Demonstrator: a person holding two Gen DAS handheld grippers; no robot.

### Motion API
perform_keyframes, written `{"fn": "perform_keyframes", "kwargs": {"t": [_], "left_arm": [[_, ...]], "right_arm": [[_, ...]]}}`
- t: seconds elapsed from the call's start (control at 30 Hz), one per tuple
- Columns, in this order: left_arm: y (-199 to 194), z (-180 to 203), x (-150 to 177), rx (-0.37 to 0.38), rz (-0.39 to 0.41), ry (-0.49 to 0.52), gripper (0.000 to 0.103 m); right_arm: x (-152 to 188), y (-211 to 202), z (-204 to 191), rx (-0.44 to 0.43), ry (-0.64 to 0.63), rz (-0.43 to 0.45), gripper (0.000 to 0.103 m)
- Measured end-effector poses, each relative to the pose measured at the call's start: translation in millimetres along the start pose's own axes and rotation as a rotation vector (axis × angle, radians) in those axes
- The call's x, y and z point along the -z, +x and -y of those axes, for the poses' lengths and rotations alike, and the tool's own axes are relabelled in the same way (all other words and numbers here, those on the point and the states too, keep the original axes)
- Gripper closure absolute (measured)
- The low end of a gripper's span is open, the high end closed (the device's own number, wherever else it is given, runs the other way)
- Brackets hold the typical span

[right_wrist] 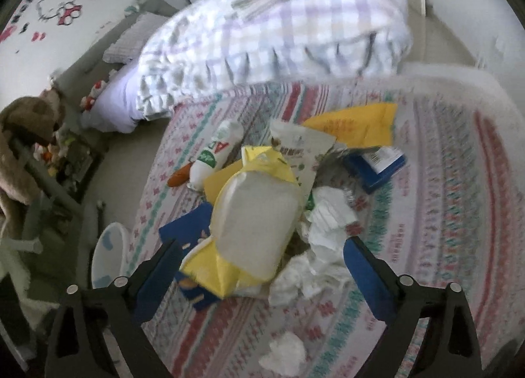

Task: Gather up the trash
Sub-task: 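Reach into the pile and grasp the yellow-and-white plastic bag with the right tool, then grasp the thin blue card with the left tool while the right tool lifts the yellow bag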

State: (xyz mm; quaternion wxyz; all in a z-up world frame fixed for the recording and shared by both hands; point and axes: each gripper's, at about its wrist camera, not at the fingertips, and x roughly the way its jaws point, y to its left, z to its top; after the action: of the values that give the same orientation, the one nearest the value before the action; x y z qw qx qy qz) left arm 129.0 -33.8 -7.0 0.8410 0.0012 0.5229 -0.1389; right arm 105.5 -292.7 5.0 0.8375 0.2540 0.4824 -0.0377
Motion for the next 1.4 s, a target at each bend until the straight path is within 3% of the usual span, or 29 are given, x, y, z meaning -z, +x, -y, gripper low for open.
{"fn": "perform_keyframes", "kwargs": {"t": [0.13,0.37,0.4,0.5,0.63,0.97,1.03,1.13,1.4], "left_arm": [[15.5,5.6,-12.0,0.033,-0.012,-0.006,0.001],[33.4,22.9,-31.2,0.131,0.012,0.025,0.003],[37.1,25.8,-33.8,0.147,0.013,0.025,0.006],[47.4,30.1,-40.4,0.204,0.002,-0.001,0.012],[57.9,37.7,-46.3,0.300,-0.012,-0.035,0.025],[74.3,51.3,-53.4,0.370,-0.002,-0.054,0.054],[77.0,52.8,-54.3,0.382,-0.003,-0.060,0.070],[74.1,54.5,-55.6,0.406,0.014,-0.067,0.082],[43.8,65.6,-55.7,0.449,0.090,-0.015,0.092]], "right_arm": [[-6.9,20.5,-4.5,0.019,-0.007,-0.019,0.011],[-17.1,39.7,1.0,0.029,0.004,-0.047,0.047],[-16.9,39.4,1.2,0.026,-0.001,-0.047,0.057],[-18.2,35.3,3.7,0.016,0.002,-0.037,0.067],[-21.2,20.8,12.1,-0.028,0.033,-0.015,0.088],[-22.2,-13.9,30.1,-0.024,0.039,0.053,0.089],[-21.3,-20.6,36.8,-0.024,0.050,0.060,0.089],[-18.3,-29.7,46.9,-0.021,0.070,0.067,0.089],[-10.2,-48.2,63.6,-0.003,0.094,0.087,0.089]]}}
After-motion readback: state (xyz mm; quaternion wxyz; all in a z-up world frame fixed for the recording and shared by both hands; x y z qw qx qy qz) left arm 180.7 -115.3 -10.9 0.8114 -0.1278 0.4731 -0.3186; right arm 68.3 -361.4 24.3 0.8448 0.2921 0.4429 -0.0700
